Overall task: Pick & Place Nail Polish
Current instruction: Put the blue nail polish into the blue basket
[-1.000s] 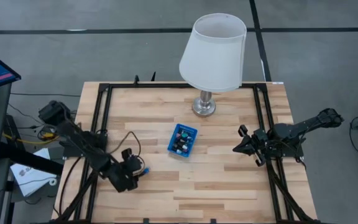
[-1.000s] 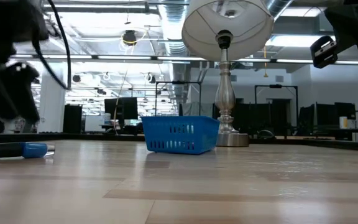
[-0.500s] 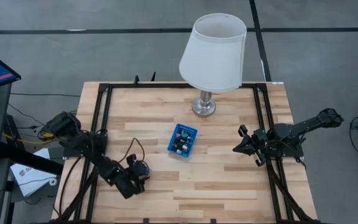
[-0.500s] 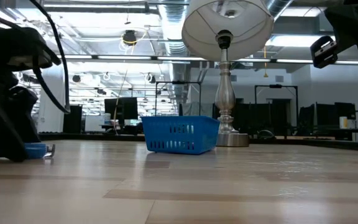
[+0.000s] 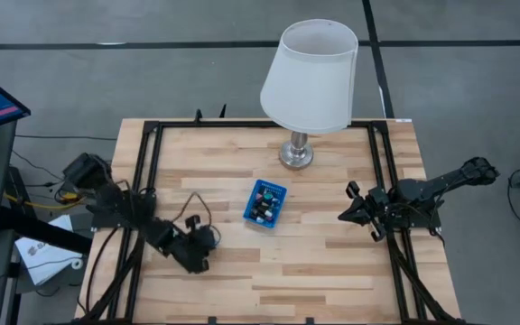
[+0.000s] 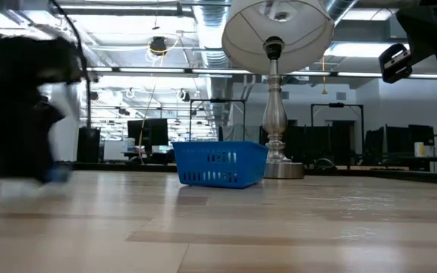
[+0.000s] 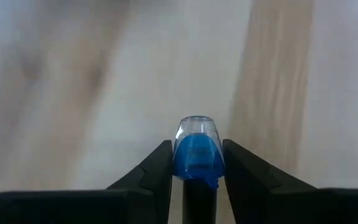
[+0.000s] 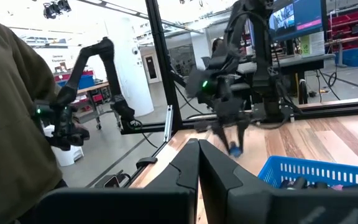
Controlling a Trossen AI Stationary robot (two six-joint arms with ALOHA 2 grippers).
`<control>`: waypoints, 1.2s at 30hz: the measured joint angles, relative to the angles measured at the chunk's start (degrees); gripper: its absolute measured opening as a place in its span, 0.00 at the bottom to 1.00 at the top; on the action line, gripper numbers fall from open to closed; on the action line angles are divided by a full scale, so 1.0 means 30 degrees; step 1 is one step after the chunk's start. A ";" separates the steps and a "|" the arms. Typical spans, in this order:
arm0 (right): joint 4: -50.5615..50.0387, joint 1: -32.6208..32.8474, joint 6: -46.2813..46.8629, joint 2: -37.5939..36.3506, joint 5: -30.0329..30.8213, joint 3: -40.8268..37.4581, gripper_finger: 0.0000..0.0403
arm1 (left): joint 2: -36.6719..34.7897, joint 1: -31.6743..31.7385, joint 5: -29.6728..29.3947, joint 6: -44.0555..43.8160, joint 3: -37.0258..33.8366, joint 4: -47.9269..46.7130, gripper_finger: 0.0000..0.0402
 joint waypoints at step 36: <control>-0.0053 0.0000 0.0000 0.0000 0.0001 0.0000 0.00 | 0.1283 1.1099 0.6327 1.5406 0.2682 1.0906 0.60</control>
